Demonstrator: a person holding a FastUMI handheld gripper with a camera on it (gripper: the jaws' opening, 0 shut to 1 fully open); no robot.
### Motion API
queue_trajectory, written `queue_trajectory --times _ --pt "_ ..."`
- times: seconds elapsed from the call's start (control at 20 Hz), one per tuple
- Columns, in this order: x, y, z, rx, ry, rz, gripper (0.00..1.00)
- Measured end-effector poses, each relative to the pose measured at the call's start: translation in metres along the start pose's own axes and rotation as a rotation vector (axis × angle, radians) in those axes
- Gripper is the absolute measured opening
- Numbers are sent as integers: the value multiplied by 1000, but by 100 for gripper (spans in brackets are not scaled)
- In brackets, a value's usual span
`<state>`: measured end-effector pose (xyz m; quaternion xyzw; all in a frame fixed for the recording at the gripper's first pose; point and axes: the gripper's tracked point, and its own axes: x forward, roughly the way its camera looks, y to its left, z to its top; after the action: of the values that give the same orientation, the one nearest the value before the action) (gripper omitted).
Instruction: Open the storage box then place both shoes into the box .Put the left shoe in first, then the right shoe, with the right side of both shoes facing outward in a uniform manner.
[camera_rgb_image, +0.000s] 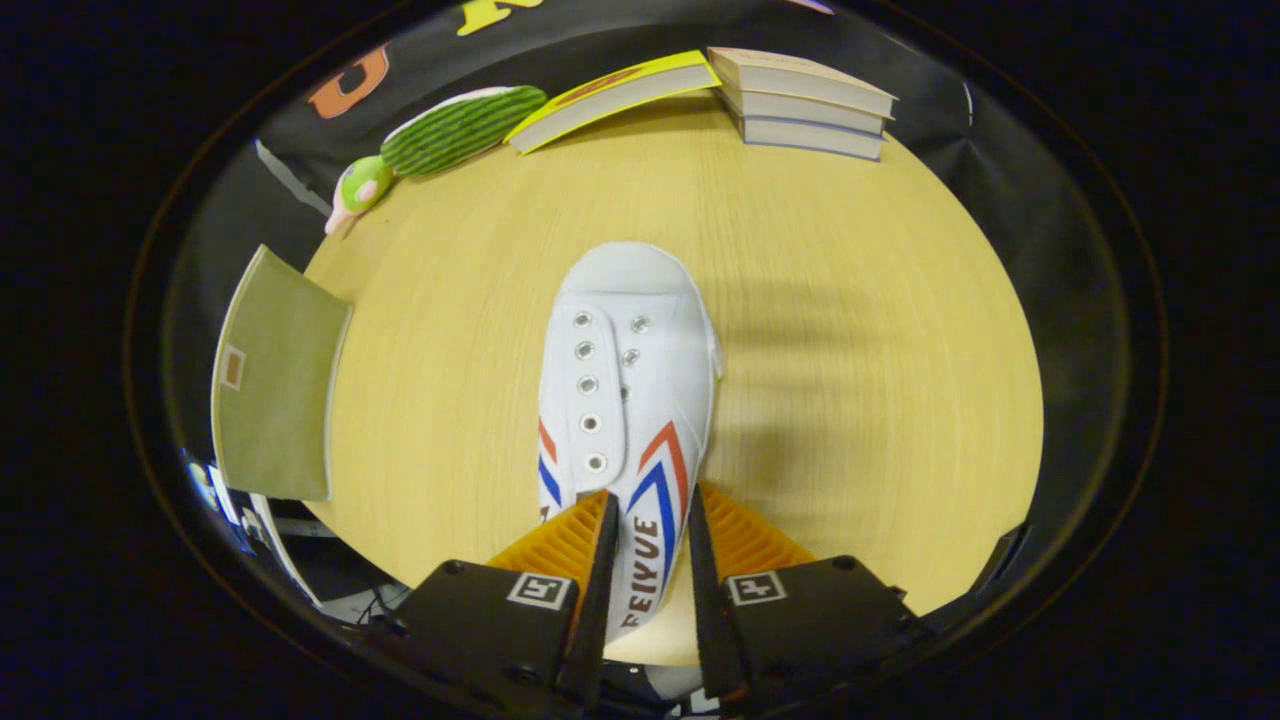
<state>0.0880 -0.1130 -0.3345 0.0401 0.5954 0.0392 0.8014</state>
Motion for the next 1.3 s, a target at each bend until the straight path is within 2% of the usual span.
queue_trajectory --times 0.15,0.2,0.25,0.3,0.55,0.75,0.9,1.0,1.1,1.3 --pt "-4 -2 6 88 -31 -1 30" --pt "-4 -3 7 136 -49 15 17" --pt "-5 -3 6 171 -51 35 9" --pt "-8 2 3 215 -51 55 7" --pt "-38 18 7 363 -124 102 6" --pt "-91 54 17 356 -180 64 6" --pt "-134 119 25 356 -195 109 6" --pt "-156 168 32 304 -208 147 6" --pt "-170 210 38 234 -229 155 6" --pt "-182 298 39 189 -227 211 6"
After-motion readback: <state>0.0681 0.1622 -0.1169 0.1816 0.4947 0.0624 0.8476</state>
